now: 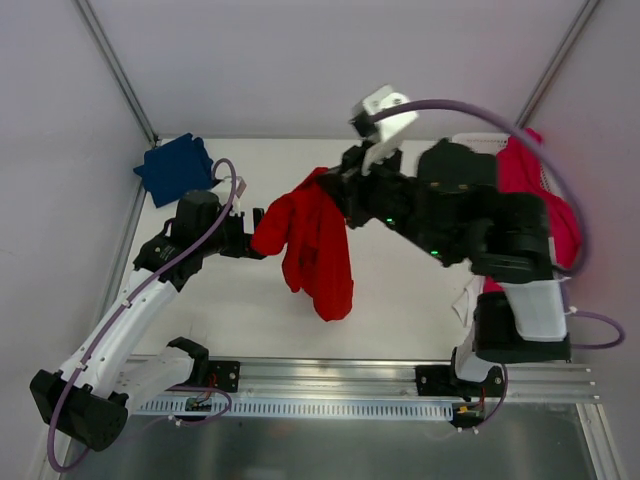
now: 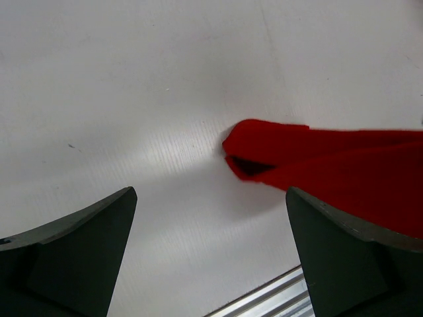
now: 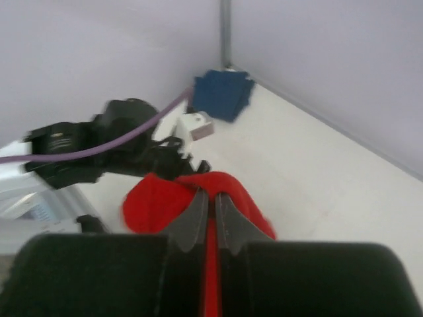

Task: Fold and stack the t-shirts
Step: Flatten the tshirt out

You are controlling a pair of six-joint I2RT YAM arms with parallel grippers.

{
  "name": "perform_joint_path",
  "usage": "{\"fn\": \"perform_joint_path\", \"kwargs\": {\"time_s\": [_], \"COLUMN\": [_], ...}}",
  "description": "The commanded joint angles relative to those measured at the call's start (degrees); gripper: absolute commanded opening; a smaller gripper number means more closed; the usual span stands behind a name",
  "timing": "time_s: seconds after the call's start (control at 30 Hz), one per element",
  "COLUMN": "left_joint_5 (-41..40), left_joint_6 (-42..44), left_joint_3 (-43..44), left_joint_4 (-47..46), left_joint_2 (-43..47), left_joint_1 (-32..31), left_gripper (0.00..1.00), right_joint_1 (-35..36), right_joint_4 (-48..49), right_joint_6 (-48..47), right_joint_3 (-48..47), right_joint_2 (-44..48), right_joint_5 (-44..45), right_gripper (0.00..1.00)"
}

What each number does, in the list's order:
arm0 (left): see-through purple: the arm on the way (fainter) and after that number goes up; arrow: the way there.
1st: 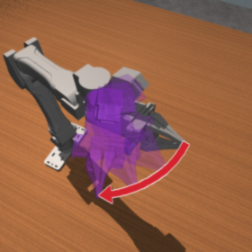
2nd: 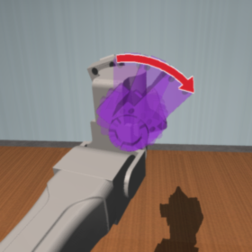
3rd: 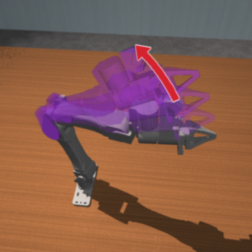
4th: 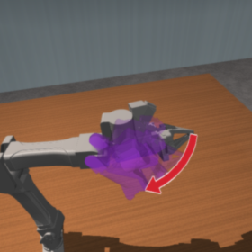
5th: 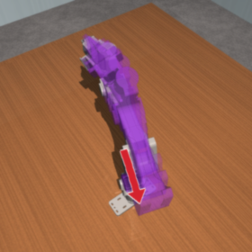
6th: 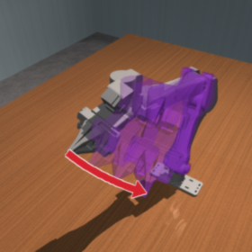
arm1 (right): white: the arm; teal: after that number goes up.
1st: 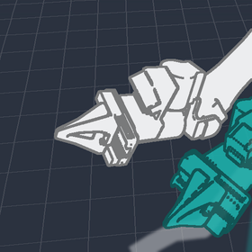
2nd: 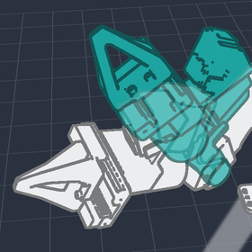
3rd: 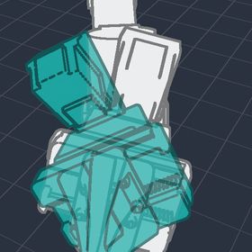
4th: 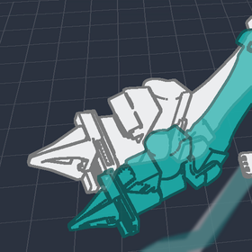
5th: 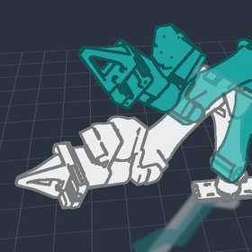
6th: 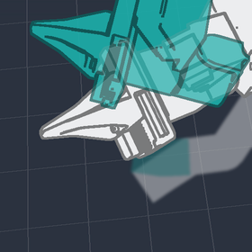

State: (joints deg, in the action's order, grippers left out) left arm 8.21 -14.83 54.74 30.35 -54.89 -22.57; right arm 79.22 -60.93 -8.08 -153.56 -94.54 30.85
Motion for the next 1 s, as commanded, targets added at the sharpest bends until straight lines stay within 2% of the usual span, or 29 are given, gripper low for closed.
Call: {"fn": "perform_joint_path", "kwargs": {"time_s": [0.0,0.03,0.07,0.1,0.13,0.17,0.27,0.33,0.37,0.47,0.6,0.73,0.8,0.87,0.9,0.93,0.97], "left_joint_5": [-1.8,-2.1,-2.2,-2.3,-2.3,-2.5,-4.4,-4.3,-2.3,0.3,11.4,13.6,13.7,12.8,12.3,10.7,10.3], "left_joint_6": [0.2,0.2,0.2,0.2,0.2,0.3,0.4,0.2,0.2,0.2,-2.2,-8.0,-10.8,-12.0,-12.2,-12.1,-12.0], "left_joint_3": [1.5,1.4,1.5,1.6,1.7,1.8,1.8,1.6,1.0,1.8,3.5,0.4,-4.4,-8.1,-8.6,-8.6,-8.4], "left_joint_4": [-0.4,-0.5,-0.5,-0.6,-0.4,-0.6,-0.6,-1.4,-2.4,-4.0,-4.0,-6.9,-10.2,-14.0,-14.4,-14.4,-14.2], "left_joint_2": [2.0,2.0,2.2,2.2,2.8,3.4,6.9,9.0,11.5,14.6,14.4,13.5,14.0,15.3,15.7,16.3,16.7], "left_joint_1": [-0.4,-0.3,-0.4,-0.3,-0.4,-0.3,-0.4,-0.4,-0.4,-0.4,-0.4,-0.7,-1.2,-2.0,-2.0,-2.0,-2.0], "left_gripper": [0.98,0.98,0.98,0.98,0.98,0.97,0.98,0.99,0.99,0.99,0.99,0.99,0.99,0.99,0.99,0.99,0.99], "right_joint_1": [-1.5,-4.1,-10.4,-12.2,-11.8,-11.8,-12.8,-15.9,-18.7,-20.0,-20.0,-19.8,-18.8,-14.8,-13.2,-10.2,-9.0], "right_joint_4": [-12.9,-12.6,-10.1,7.3,17.3,21.1,10.0,12.4,14.0,15.2,14.6,16.8,17.9,12.2,8.3,3.6,-4.8], "right_joint_6": [-2.8,2.1,6.9,8.2,5.0,4.6,9.0,11.3,11.5,12.2,12.7,13.4,13.2,10.8,7.2,5.3,4.0], "right_joint_3": [-5.5,2.5,10.7,22.5,45.0,49.2,48.2,53.9,59.8,64.4,66.4,67.1,64.5,57.1,43.4,34.6,25.4], "right_joint_2": [-10.0,-7.1,2.7,9.3,15.3,18.7,18.7,23.2,24.9,28.3,30.2,28.3,25.4,15.5,10.7,5.5,-5.0], "right_joint_5": [17.3,17.8,9.4,3.5,-6.5,-6.8,6.8,4.5,0.4,-0.2,-0.6,-5.9,-9.0,-11.6,-10.6,-4.7,-1.0], "right_gripper": [0.0,0.0,0.0,0.0,0.01,0.0,0.0,0.0,0.0,0.0,0.0,0.0,0.0,0.0,0.0,0.0,0.0]}}
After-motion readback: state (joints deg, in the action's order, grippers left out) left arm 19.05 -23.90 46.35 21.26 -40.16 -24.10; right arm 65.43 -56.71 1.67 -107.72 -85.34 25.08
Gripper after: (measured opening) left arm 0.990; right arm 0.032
